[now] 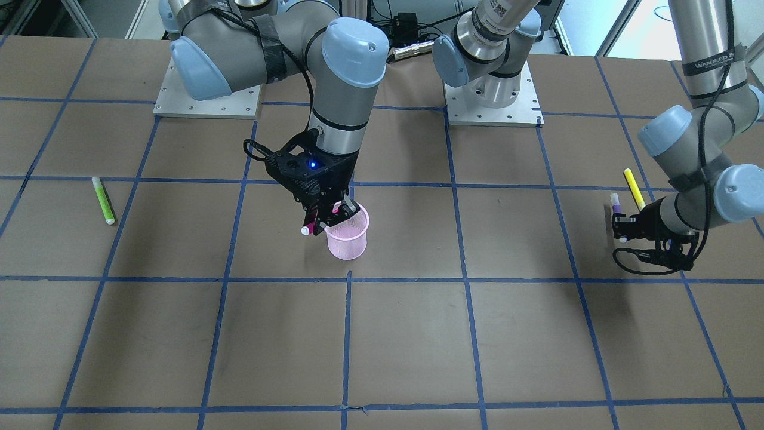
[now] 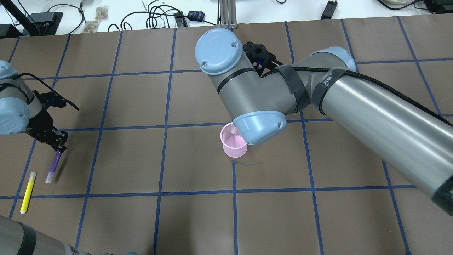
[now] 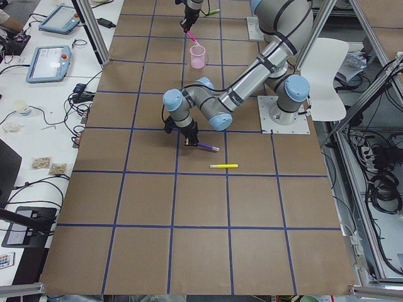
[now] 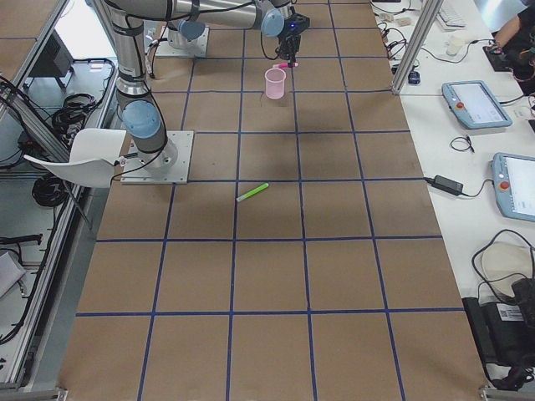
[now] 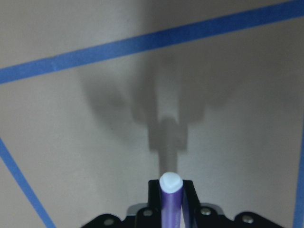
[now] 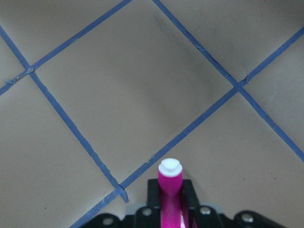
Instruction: Insert purple and pink pens into pink cup
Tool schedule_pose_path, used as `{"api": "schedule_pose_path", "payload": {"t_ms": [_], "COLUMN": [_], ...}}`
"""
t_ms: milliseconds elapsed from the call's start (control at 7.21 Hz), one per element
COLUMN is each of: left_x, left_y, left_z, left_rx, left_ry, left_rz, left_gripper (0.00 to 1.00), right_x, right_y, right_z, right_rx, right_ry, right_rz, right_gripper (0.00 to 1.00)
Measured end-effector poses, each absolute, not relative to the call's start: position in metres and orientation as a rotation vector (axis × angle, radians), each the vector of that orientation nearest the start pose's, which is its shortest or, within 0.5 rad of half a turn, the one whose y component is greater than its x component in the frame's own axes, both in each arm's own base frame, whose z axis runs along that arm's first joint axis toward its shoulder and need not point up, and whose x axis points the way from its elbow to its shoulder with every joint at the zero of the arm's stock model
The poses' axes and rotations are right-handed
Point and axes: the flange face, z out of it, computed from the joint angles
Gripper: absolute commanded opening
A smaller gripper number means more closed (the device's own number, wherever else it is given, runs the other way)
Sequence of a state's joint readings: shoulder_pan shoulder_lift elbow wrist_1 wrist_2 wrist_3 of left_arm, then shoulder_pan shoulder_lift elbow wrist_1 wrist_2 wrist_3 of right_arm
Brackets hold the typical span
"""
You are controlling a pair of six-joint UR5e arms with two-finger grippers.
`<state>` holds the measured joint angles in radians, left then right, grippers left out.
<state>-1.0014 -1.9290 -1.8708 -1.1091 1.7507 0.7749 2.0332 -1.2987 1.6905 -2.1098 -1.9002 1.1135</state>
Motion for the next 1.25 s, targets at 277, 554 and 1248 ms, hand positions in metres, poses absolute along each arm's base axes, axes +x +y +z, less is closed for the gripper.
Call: {"api": "schedule_pose_path", "payload": {"t_ms": [277,554,1248], "left_x": [0.186,0.181,0.138], "left_y": [-0.517,-0.517,-0.521], "left_z": [0.218,0.221,0.254], "left_rx": [0.371,0.377,0.466], "left_ry": [3.108,3.125,3.198], "left_rz": [0.339,0.317,0.212], "left_gripper": [0.0,0.0,0.0], "right_x": [0.355,0.354,0.358], "right_y": [-0.477,-0.468,-0.456], "right_z": [0.336,0.318,0.308], "right_rx": [0.995,0.921,0.873], "right_ry": [3.062,3.064,3.051], "right_rz": [-0.629,-0.726,-0.786], "right_gripper": [0.0,0.0,1.0]}}
